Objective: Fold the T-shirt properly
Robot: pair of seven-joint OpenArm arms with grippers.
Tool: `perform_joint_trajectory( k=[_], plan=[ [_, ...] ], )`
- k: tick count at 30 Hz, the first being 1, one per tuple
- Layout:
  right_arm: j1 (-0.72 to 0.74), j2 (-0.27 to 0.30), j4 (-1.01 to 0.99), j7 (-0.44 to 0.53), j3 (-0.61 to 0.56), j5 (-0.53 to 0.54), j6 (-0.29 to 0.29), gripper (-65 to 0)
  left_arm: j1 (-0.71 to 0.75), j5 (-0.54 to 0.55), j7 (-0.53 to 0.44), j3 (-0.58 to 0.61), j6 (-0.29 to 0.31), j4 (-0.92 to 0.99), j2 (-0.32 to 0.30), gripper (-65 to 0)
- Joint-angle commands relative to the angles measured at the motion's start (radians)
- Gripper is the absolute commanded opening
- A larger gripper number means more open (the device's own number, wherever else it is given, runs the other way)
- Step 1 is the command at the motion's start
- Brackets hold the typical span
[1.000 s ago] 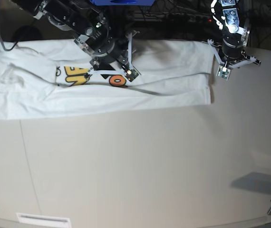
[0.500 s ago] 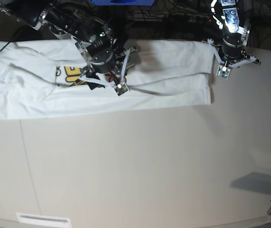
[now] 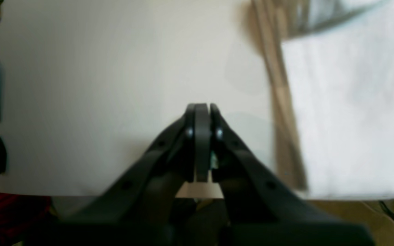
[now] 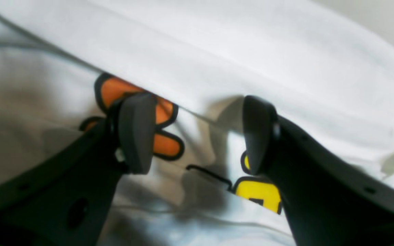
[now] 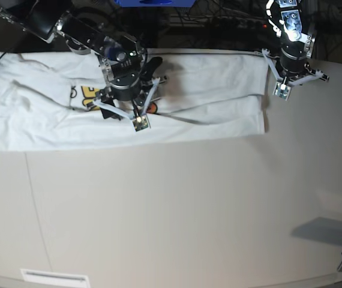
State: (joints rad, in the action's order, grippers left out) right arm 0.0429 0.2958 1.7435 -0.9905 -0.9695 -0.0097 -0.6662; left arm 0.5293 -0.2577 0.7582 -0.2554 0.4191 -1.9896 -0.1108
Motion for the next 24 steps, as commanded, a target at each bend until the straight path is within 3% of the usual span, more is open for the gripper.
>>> perform_joint_trajectory(
  k=[1,7,18,24],
  plan=[
    [0.005,0.009,0.002,-0.008,0.001,-0.023,-0.013,-29.9,0.001,-0.004,-0.015,-0.005,-0.012,-0.015,-0.01,-65.0],
    [0.01,0.003,0.002,-0.012,-0.065,-0.143,-0.011,-30.2,0.001,-0.004,-0.015,-0.003,-0.012,-0.014,-0.01,-65.0],
    [0.007,0.001,0.029,-0.015,-0.082,-0.146,-0.01,-30.2,-0.011,-0.004,-0.015,-0.003,-0.012,-0.01,-0.013,-65.0],
    [0.042,0.001,0.106,-0.095,-0.082,-0.146,0.001,-30.2,-0.053,-0.005,-0.013,-0.005,-0.012,0.005,-0.016,-65.0]
  ],
)
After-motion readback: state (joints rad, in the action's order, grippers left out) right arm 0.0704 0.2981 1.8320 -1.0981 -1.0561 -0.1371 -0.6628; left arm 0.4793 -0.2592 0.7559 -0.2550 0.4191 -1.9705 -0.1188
